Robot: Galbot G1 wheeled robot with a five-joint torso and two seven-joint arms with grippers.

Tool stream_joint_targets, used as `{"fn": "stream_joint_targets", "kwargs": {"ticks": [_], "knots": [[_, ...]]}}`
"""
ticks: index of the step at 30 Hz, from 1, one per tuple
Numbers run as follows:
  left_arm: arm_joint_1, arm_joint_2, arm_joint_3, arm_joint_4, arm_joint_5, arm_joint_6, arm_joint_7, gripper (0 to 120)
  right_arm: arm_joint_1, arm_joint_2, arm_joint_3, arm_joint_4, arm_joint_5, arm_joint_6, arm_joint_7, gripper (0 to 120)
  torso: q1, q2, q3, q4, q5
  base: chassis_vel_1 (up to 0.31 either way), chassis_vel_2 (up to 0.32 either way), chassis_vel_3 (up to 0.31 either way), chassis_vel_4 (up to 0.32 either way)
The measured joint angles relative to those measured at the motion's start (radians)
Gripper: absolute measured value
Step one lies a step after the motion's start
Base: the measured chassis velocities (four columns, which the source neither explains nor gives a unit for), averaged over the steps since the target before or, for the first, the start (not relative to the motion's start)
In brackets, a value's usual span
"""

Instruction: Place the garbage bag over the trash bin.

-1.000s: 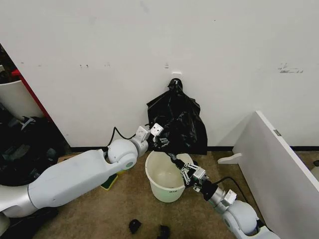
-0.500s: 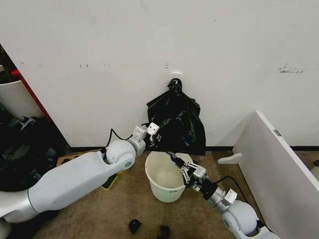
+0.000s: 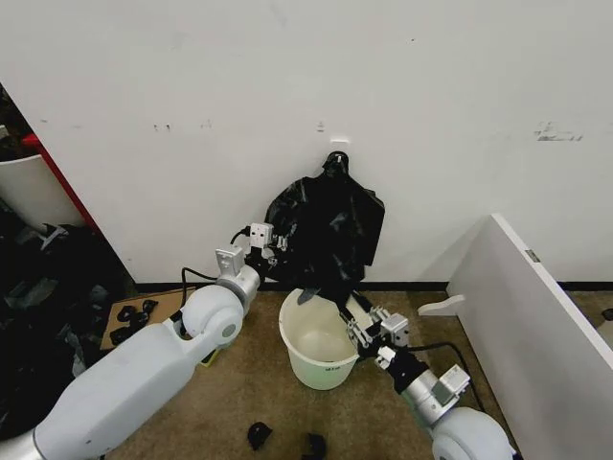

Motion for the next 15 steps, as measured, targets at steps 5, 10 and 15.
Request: {"fn": "stream_joint_targets", "kwargs": {"ticks": [5,10,15], "knots": [[0.014,0.005,0.007,-0.007,0.011,-0.002,0.009,0,0.1,-0.002,-0.047,-0.079,-0.021,-0.03,0.01,76,0.0,0.0,0.0,-0.0004,0.0003,0.0,0.0,0.0,0.0],[0.032,0.015,-0.004,-0.014,0.02,-0.002,0.013,0,0.235,0.007,-0.124,-0.149,-0.012,-0.073,0.037,92,0.0,0.0,0.0,0.0003,-0.0001,0.0,0.0,0.0,0.0],[0.052,0.025,-0.02,-0.024,0.027,-0.002,0.015,0,0.354,0.024,-0.185,-0.196,0.056,-0.134,0.096,100,0.0,0.0,0.0,0.0002,-0.0002,0.0,0.0,0.0,0.0]]}}
